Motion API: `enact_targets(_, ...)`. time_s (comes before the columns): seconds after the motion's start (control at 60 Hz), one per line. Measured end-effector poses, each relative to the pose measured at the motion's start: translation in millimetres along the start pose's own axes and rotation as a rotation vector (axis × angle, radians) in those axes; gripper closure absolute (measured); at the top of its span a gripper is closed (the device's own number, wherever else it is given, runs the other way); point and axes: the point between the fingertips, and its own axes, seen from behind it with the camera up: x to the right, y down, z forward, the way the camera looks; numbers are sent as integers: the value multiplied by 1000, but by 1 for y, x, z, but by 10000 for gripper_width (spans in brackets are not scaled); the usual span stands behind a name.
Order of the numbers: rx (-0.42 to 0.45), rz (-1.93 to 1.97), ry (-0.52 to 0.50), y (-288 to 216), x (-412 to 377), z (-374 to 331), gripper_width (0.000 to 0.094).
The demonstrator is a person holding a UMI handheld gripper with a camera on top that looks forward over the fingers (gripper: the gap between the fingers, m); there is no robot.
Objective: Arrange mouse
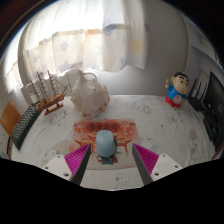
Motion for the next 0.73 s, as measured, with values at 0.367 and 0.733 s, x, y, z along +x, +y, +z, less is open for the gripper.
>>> enact_targets(0.367,29,25,7,17,22,-187,82)
enact_targets(0.733,95,-23,25,8,25,-206,89)
